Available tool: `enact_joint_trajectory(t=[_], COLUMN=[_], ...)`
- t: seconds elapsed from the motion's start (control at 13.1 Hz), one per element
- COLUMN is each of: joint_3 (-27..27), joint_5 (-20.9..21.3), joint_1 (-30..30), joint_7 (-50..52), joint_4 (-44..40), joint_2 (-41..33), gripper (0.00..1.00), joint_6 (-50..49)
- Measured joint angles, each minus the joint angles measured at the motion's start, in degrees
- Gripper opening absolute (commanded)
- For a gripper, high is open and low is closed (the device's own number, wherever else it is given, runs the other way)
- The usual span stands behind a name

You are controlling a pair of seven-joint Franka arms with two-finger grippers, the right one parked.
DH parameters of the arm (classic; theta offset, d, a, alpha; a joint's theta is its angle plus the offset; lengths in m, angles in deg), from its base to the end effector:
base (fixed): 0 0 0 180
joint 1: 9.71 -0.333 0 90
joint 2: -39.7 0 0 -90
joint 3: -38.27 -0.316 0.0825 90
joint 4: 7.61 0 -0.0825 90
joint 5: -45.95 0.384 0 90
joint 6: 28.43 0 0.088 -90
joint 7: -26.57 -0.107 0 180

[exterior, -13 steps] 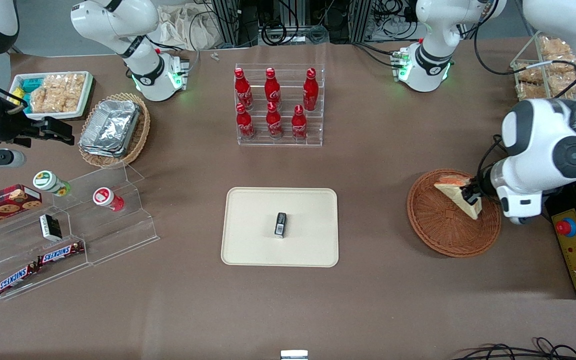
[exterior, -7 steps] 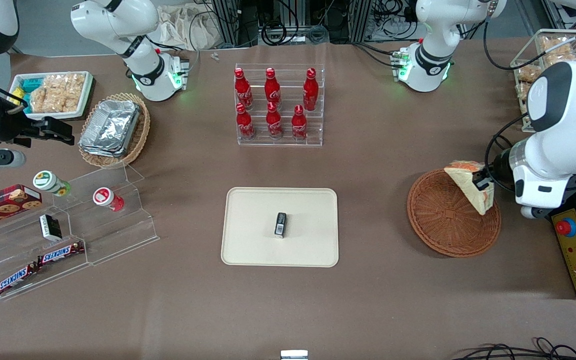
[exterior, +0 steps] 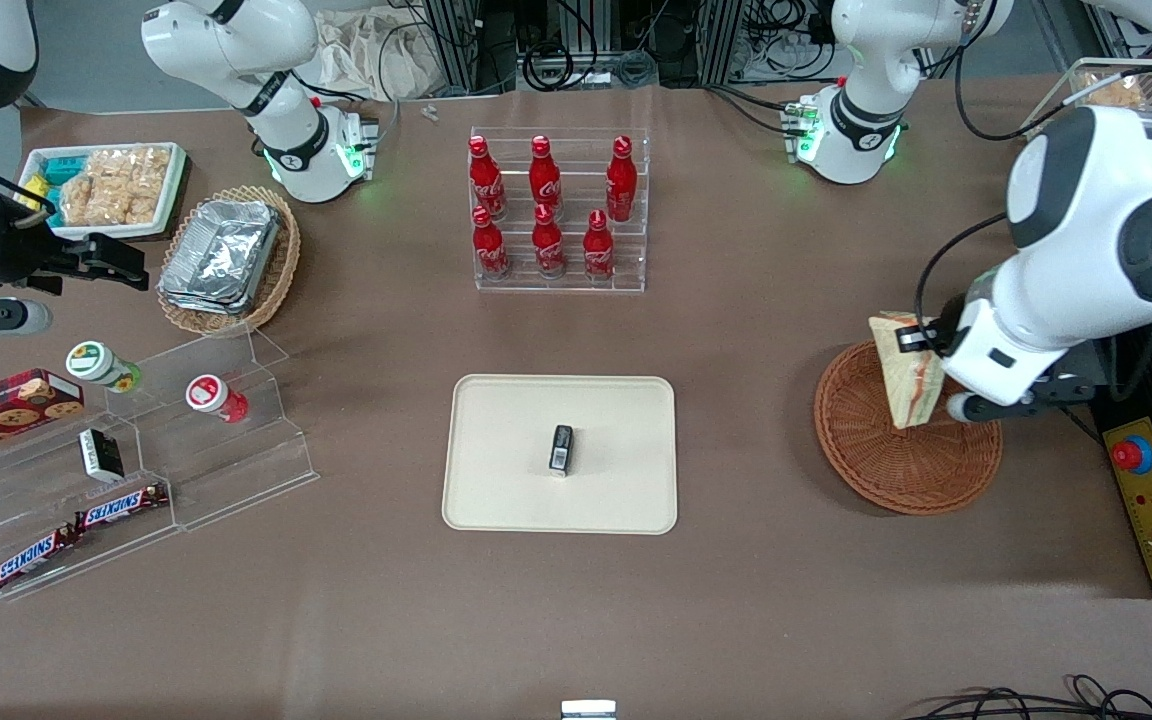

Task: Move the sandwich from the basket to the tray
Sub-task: 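Carry the sandwich over to the cream tray and lower it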

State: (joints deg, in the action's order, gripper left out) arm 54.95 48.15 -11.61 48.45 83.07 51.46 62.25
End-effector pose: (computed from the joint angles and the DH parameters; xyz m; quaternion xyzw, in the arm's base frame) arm 0.5854 -0.1362 0.5053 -0.9933 -0.0595 0.0964 0.0211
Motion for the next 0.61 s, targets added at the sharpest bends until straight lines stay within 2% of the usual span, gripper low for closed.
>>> enact_joint_trajectory(t=[0.23, 0.38, 0.53, 0.61], joint_3=[5.39, 9.06, 13.45, 14.42], joint_5=[0.56, 2.31, 6.75, 9.58], joint_1=[0.17, 0.29, 0.30, 0.45], joint_7=[-0.19, 0.37, 2.51, 6.62], joint_4=[-0.34, -0.95, -3.17, -2.83], joint_2=[1.74, 5.37, 12.38, 13.25], gripper=[0.00, 0.00, 0.00, 0.00], joint_6=[0.60, 4.86, 11.64, 14.02])
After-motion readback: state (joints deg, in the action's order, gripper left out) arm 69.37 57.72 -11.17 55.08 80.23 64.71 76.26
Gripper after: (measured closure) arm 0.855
